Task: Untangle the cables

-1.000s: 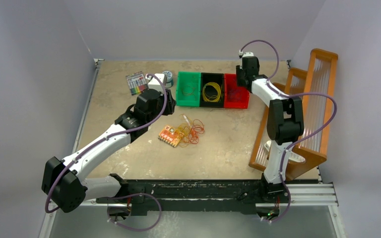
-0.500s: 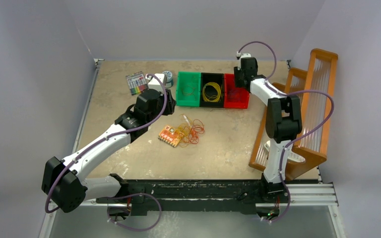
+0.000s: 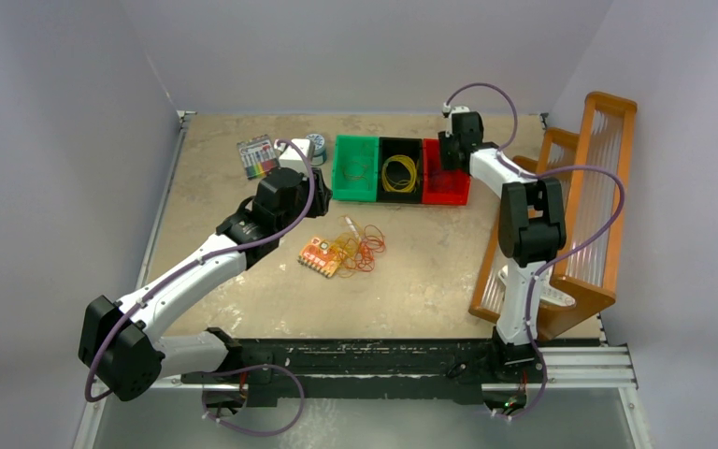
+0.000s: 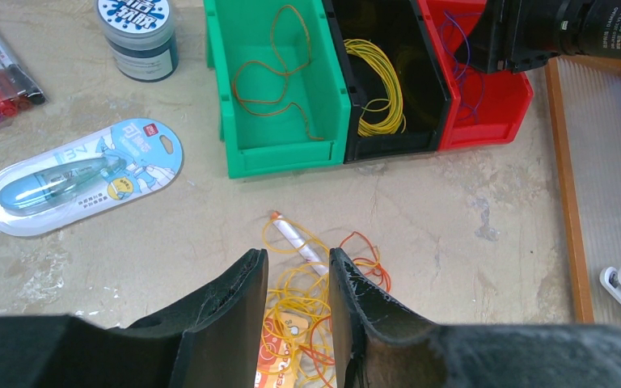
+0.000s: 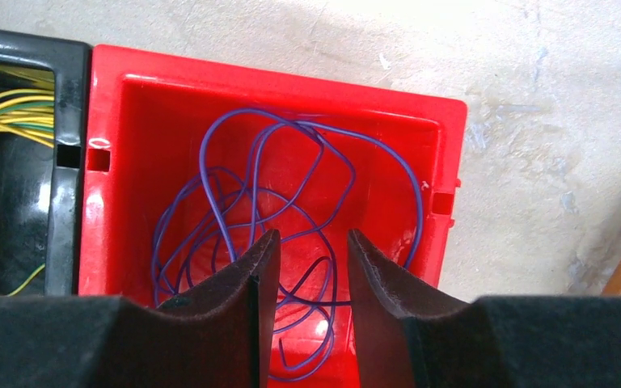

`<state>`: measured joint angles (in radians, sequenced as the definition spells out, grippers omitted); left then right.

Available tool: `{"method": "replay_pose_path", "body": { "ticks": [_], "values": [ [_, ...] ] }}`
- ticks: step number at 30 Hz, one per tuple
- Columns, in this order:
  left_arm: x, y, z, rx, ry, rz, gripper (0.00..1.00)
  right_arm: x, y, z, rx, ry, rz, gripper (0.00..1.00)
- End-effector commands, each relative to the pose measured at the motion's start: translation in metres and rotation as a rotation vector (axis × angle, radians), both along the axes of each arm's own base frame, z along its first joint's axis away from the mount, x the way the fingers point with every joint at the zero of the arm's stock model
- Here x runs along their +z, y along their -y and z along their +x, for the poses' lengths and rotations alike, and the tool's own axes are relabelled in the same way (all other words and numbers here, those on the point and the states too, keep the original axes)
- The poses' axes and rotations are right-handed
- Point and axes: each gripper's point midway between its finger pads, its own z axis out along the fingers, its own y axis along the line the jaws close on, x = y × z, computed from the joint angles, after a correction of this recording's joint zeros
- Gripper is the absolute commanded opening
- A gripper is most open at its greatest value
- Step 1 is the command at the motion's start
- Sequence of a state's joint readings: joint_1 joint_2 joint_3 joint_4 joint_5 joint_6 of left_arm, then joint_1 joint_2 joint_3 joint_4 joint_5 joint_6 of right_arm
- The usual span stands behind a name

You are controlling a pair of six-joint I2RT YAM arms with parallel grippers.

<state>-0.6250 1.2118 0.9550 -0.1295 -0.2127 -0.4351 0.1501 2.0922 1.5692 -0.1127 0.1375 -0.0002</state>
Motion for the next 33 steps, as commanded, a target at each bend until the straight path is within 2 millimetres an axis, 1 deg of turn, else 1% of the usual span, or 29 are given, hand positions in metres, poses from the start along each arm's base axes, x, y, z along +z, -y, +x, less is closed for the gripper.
{"method": "replay_pose_path", "body": {
  "ticks": [1,3,5,7,9,11,14,16,19,23,25,26,27,30,33],
  "values": [
    [0.009,0.004,0.000,-0.004,0.026,-0.034,0.33,0.008,-0.011,0.007,0.046,0.015,0.044,0.38],
    [0.009,0.004,0.000,-0.005,0.025,-0.035,0.33,0.010,-0.018,0.007,0.080,0.018,0.074,0.38],
    [0.009,0.004,0.000,-0.004,0.025,-0.035,0.33,0.017,-0.027,0.008,0.121,0.034,0.107,0.38],
    [0.009,0.003,0.000,-0.002,0.025,-0.034,0.33,0.029,-0.035,0.009,0.156,0.061,0.135,0.38],
    [0.010,0.001,0.000,0.004,0.028,-0.031,0.33,0.045,-0.037,0.011,0.169,0.101,0.146,0.38],
    [0.011,0.000,0.000,0.013,0.030,-0.030,0.34,0.061,-0.034,0.012,0.154,0.143,0.135,0.40],
    [0.011,-0.001,0.000,0.020,0.030,-0.030,0.34,0.084,-0.022,0.011,0.104,0.211,0.103,0.43],
    [0.009,-0.002,0.001,0.025,0.027,-0.031,0.34,0.097,-0.014,0.009,0.071,0.251,0.080,0.44],
    [0.008,-0.002,0.002,0.034,0.023,-0.032,0.35,0.110,-0.004,0.004,0.024,0.287,0.051,0.46],
    [0.006,-0.002,0.004,0.045,0.019,-0.033,0.36,0.124,-0.001,-0.002,0.022,0.329,0.047,0.46],
    [0.004,-0.002,0.005,0.047,0.013,-0.033,0.36,0.135,-0.002,-0.005,0.028,0.365,0.057,0.46],
    [0.002,-0.001,0.005,0.047,0.008,-0.031,0.36,0.145,-0.002,-0.007,0.031,0.399,0.063,0.46],
    [0.000,0.000,0.006,0.046,0.003,-0.031,0.37,0.148,-0.004,-0.010,0.042,0.415,0.073,0.46],
    [-0.009,0.004,0.006,0.034,-0.022,-0.030,0.37,0.163,-0.018,-0.021,0.118,0.466,0.129,0.46],
    [-0.021,0.009,0.008,0.027,-0.053,-0.030,0.38,0.173,-0.033,-0.035,0.203,0.498,0.176,0.46]
  ]
}}
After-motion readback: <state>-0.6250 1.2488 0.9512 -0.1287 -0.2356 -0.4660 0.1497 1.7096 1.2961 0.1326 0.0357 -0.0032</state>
